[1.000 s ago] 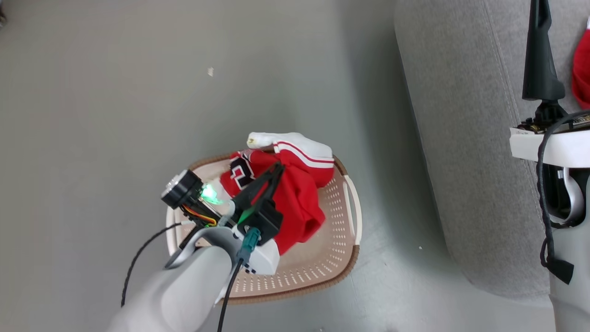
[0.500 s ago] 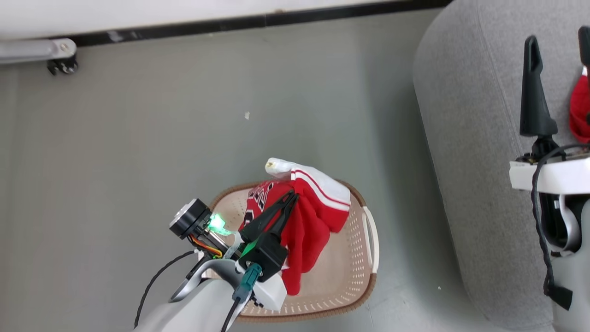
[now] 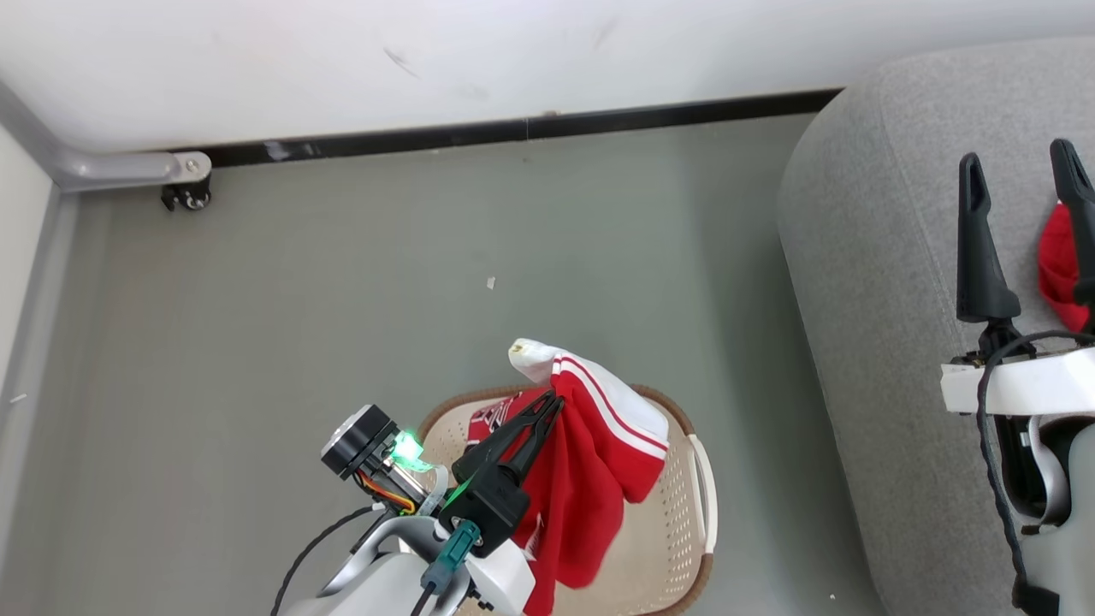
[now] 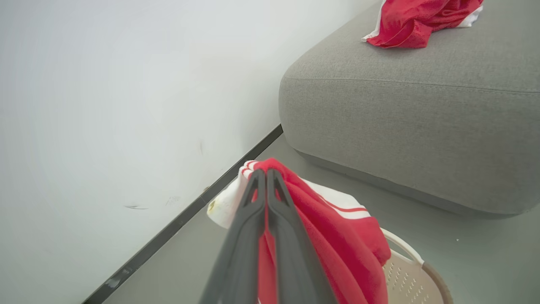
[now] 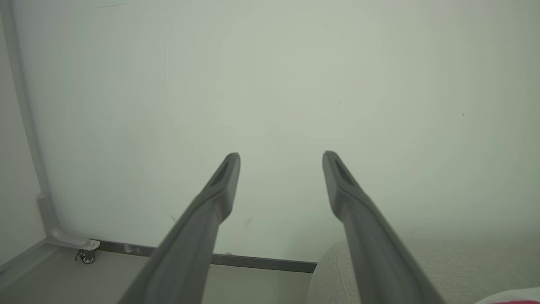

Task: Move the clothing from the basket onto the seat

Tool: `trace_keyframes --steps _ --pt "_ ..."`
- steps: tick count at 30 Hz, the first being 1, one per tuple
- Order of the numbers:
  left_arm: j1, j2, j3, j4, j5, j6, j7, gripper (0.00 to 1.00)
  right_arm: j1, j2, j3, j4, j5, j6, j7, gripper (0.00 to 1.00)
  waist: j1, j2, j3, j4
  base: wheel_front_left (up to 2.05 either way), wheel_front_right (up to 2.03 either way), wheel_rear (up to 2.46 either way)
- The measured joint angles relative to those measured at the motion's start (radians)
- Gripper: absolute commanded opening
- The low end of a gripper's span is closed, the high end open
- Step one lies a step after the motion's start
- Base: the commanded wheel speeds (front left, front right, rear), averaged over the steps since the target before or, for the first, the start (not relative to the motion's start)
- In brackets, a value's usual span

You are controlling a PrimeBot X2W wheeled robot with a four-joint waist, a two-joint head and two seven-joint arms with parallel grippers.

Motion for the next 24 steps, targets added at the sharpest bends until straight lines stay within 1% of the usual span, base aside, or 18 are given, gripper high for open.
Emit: trace_keyframes --steps 6,7,8,9,15,19,24 --pt "0.018 -0.003 0.001 -0.003 -0.012 -0.004 0.0 0.0 0.031 0.0 0.003 0.001 -0.007 0.0 0.0 1.0 0.0 0.0 -0.033 0.002 0.0 0.0 0.0" --pt "0.023 -0.005 0.003 -0.005 -0.013 -0.004 0.0 0.37 0.037 0.0 0.006 0.003 -0.007 0.0 0.0 1.0 0.0 0.0 -0.038 0.002 0.0 0.0 0.0" --pt "0.026 -0.005 0.006 -0.008 -0.014 -0.004 0.0 0.81 0.041 0.0 0.01 0.005 -0.007 0.0 0.0 1.0 0.0 0.0 -0.043 0.001 0.0 0.0 0.0" --pt "0.029 -0.005 0.01 -0.014 -0.018 -0.002 0.0 1.0 0.042 0.0 0.014 0.004 -0.007 0.0 0.0 1.0 0.0001 0.0 -0.047 -0.001 0.0 0.0 0.0" --pt "0.032 -0.023 0.017 -0.065 -0.021 0.002 0.0 1.0 0.062 -0.001 0.0 -0.012 -0.007 0.0 0.0 1.0 0.0 0.0 -0.048 -0.004 0.0 0.0 0.0" --pt "0.032 -0.023 0.024 -0.087 -0.022 0.002 0.0 1.0 0.062 -0.001 -0.003 -0.018 -0.007 0.0 0.0 1.0 0.0 0.0 -0.045 -0.003 0.0 0.0 0.0" --pt "0.032 -0.023 0.05 -0.128 -0.022 0.023 0.0 1.0 0.062 -0.001 -0.006 -0.023 -0.007 0.0 0.0 1.0 0.0 0.0 -0.045 0.001 0.0 0.0 0.0"
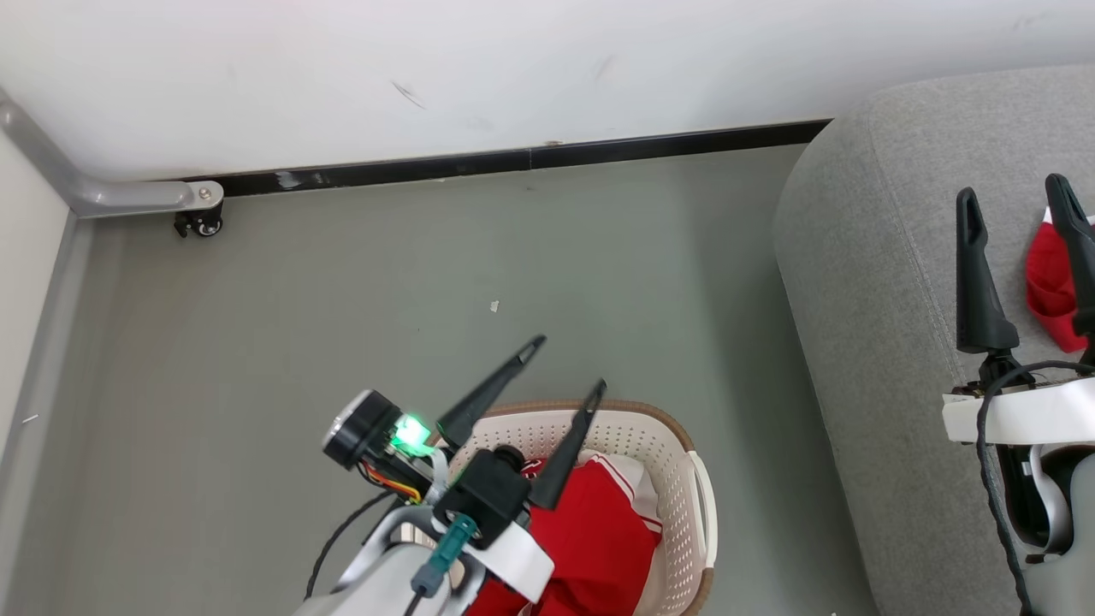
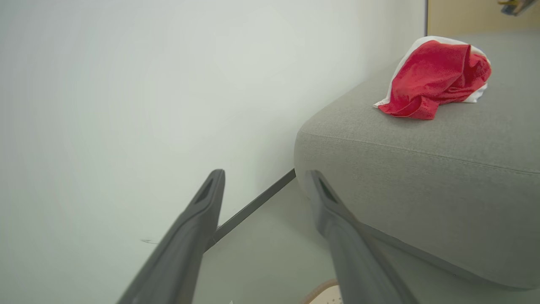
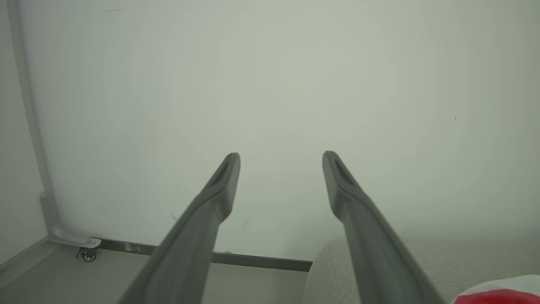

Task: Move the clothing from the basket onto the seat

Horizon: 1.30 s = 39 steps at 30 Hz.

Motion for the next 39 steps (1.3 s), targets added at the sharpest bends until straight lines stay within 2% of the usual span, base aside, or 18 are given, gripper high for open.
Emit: trace_keyframes --steps 5,15,22,39 --pt "0.0 0.011 0.051 -0.036 -0.018 0.027 0.0 1.0 0.0 -0.004 -0.007 -0.005 0.0 0.0 0.0 1.0 0.0 0.0 -0.005 0.006 0.0 0.0 0.0" --pt "0.033 0.07 0.164 -0.057 -0.054 0.078 0.0 1.0 0.016 -0.013 -0.008 -0.014 0.0 0.0 0.0 1.0 0.0 0.0 -0.023 0.02 0.0 0.0 0.0" --pt "0.079 0.095 0.253 -0.059 -0.117 0.111 0.0 1.0 0.036 -0.022 -0.007 -0.011 -0.001 0.0 0.0 1.0 0.0 0.0 -0.047 0.027 0.0 0.0 0.0" --pt "0.225 0.157 0.406 -0.037 -0.229 0.139 0.0 1.0 0.189 0.015 -0.018 0.038 0.028 0.0 0.01 1.0 0.0 0.0 -0.127 0.021 0.0 0.0 0.0"
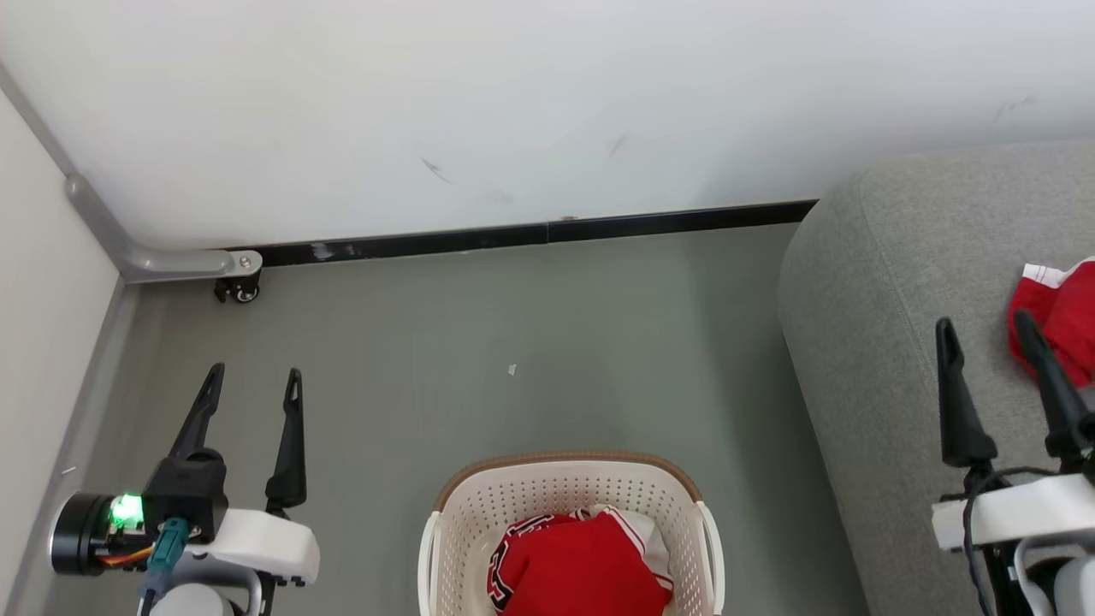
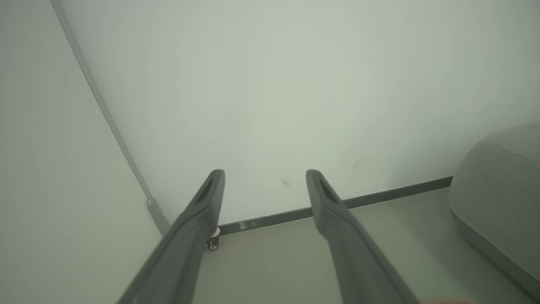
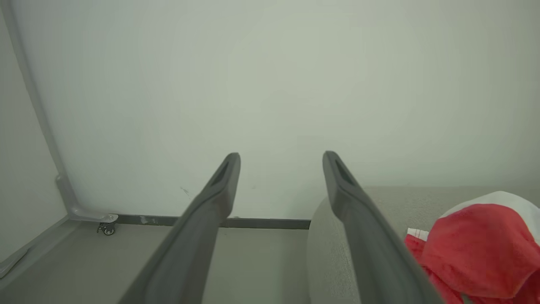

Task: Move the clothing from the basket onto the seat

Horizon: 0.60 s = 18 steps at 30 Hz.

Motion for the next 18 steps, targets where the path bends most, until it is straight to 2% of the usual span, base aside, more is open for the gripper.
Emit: trace_keyframes --steps 18 --pt "0.136 -0.007 0.053 0.002 -0.047 0.025 0.0 1.0 0.124 0.019 0.046 0.039 0.048 0.0 0.053 1.0 0.0 0.0 -0.076 -0.012 0.0 0.0 0.0"
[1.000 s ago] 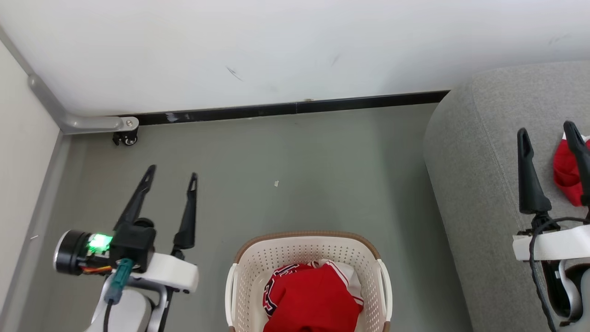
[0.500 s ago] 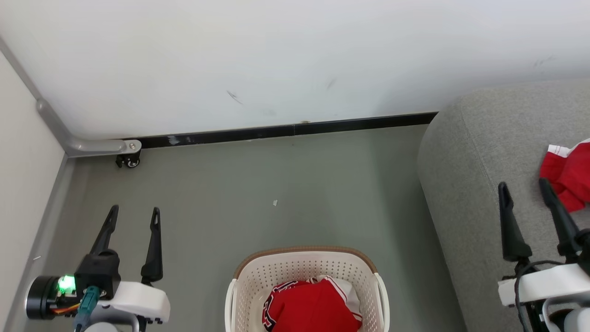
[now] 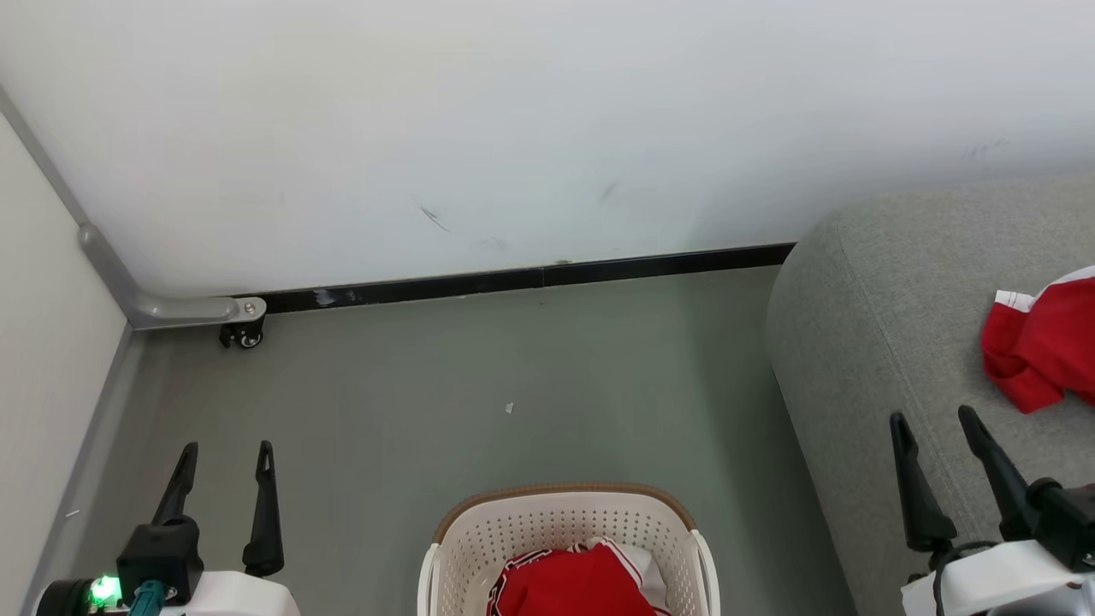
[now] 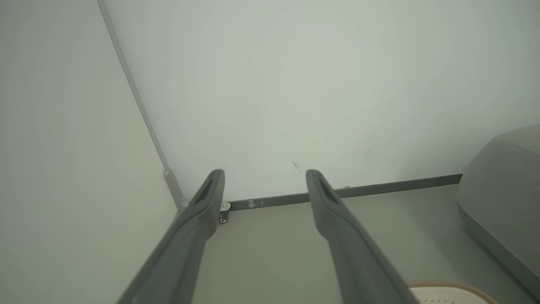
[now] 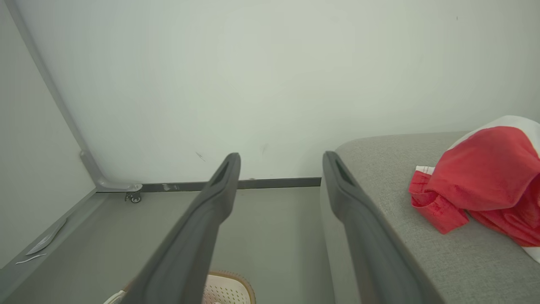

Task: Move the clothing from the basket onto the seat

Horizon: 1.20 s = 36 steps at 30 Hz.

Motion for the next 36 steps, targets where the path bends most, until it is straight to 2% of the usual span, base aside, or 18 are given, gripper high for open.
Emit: trace_keyframes --steps 36 --pt "0.073 -0.015 0.013 -0.031 -0.005 -0.009 0.0 1.0 0.053 0.002 0.051 0.002 0.049 0.0 0.04 1.0 0.0 0.0 -0.043 -0.005 0.0 0.0 0.0"
